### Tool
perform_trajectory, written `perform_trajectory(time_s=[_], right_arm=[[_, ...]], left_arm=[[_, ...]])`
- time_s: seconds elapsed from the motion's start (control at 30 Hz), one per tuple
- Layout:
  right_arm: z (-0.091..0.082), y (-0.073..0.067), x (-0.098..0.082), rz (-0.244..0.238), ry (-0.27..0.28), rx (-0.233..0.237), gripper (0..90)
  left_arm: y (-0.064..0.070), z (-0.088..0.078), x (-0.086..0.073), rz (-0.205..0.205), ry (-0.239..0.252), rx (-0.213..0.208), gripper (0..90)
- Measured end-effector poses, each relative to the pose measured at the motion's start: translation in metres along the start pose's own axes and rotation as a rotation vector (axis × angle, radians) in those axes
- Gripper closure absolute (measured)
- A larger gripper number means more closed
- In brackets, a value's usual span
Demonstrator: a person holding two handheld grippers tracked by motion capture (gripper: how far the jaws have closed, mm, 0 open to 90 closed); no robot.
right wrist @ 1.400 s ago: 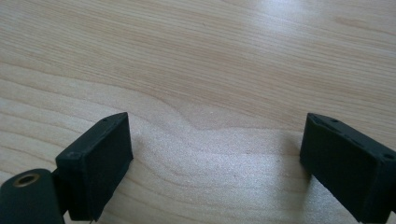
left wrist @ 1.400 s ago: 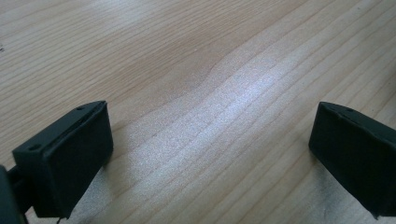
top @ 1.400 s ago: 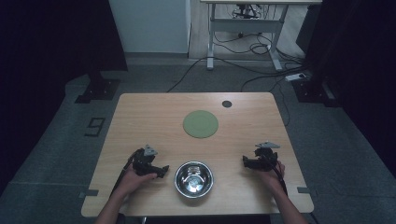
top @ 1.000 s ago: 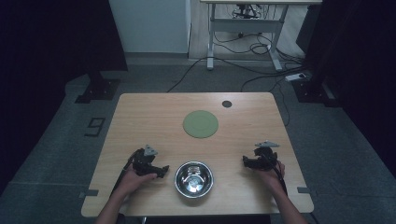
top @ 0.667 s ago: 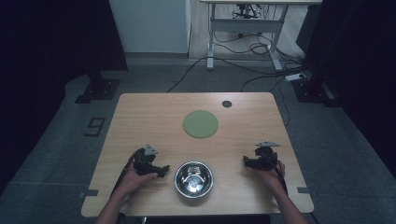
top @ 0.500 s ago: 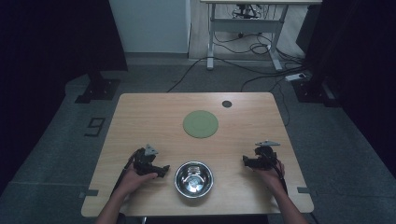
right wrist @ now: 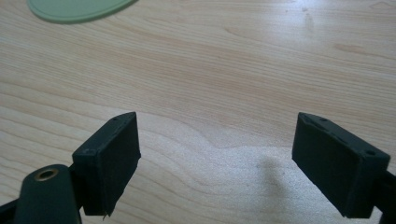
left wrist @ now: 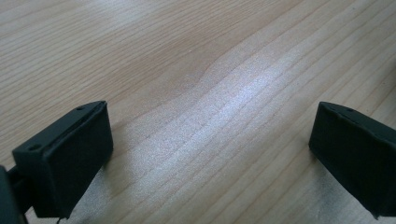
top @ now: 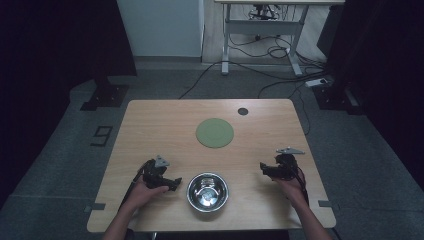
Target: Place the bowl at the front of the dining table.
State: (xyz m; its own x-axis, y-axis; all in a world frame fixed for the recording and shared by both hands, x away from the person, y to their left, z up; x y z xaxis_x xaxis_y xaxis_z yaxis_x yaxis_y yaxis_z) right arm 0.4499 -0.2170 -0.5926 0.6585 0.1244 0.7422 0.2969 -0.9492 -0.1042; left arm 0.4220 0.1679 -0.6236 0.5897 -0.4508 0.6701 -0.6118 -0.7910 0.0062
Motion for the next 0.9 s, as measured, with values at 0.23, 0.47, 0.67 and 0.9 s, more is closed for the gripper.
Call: perform_trajectory(time_s=[0.23, 0.47, 0.67, 0.9], right_arm=[[-0.004, -0.005, 0.003, 0.007, 0.010, 0.026, 15.0], [-0.008, -0.014, 0.005, -0.005, 0.024, 0.060, 14.9], [-0.011, -0.017, 0.006, -0.007, 0.032, 0.069, 15.1], [-0.019, -0.026, 0.008, -0.018, 0.050, 0.103, 16.2]], left_arm=[[0.000, 0.000, 0.000, 0.000, 0.001, 0.000, 0.0], [0.000, 0.000, 0.000, 0.000, 0.000, 0.000, 0.0], [0.000, 0.000, 0.000, 0.001, 0.000, 0.000, 0.0], [0.000, 0.000, 0.000, 0.000, 0.001, 0.000, 0.0]])
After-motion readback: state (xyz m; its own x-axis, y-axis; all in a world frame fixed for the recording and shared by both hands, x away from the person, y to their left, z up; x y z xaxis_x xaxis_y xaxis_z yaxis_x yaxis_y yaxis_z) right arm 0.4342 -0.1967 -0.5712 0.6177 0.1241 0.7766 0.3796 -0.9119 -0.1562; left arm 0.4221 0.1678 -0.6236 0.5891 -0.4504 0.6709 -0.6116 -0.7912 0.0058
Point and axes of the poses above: each handheld gripper's, and its own axes: z roughly forward along the jaws, x roughly out of its top, y roughly to its right, the point moved 10 cm from there along z, roughly forward along the jaws, and after that the axes turned 1 degree about y, right-handed, at the moved point
